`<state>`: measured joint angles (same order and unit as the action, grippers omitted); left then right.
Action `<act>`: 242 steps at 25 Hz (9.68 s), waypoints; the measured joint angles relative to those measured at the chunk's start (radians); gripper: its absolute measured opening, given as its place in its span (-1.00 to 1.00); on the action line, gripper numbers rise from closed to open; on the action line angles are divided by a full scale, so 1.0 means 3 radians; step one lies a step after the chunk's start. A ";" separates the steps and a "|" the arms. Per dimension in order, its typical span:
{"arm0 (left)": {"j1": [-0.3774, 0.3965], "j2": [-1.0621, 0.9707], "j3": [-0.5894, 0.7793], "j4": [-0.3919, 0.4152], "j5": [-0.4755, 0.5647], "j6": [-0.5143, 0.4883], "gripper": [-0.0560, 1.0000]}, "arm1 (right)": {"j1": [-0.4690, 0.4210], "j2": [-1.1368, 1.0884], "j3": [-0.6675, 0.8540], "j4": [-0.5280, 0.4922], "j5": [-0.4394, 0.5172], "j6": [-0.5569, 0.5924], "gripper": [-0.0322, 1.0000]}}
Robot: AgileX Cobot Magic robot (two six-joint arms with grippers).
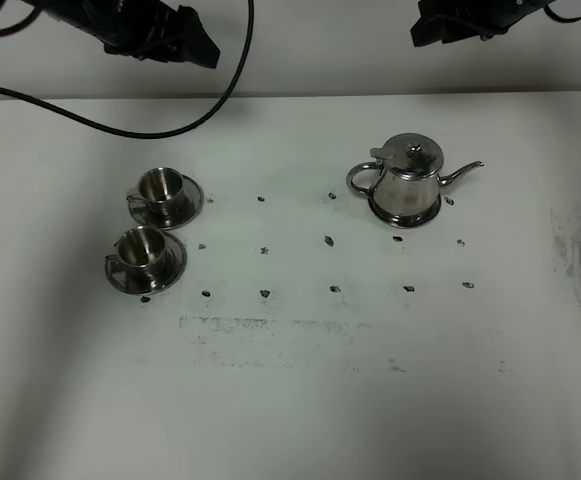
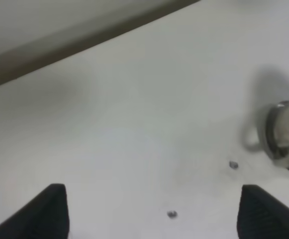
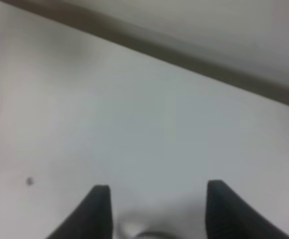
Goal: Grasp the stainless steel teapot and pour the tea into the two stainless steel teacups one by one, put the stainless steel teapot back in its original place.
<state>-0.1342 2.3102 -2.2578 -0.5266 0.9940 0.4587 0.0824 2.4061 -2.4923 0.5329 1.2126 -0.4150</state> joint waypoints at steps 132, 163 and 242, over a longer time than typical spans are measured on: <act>0.0493 -0.7694 0.5845 0.1711 0.0150 -0.1373 0.25 | 0.1345 -0.0310 0.2008 -0.1952 -0.1402 0.0236 -0.11; 0.0493 -0.7694 0.5845 0.1711 0.0150 -0.1373 0.25 | 0.1638 -0.1523 0.3894 -0.1448 -0.2681 0.0747 -0.10; 0.0493 -0.7694 0.5845 0.1711 0.0150 -0.1373 0.25 | 0.1170 -0.1800 0.3265 -0.2220 -0.1064 0.2013 -0.07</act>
<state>0.0138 0.0021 -0.5044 -0.0133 1.0391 0.0467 0.4333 1.8662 -1.5129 -0.1331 0.8935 0.1888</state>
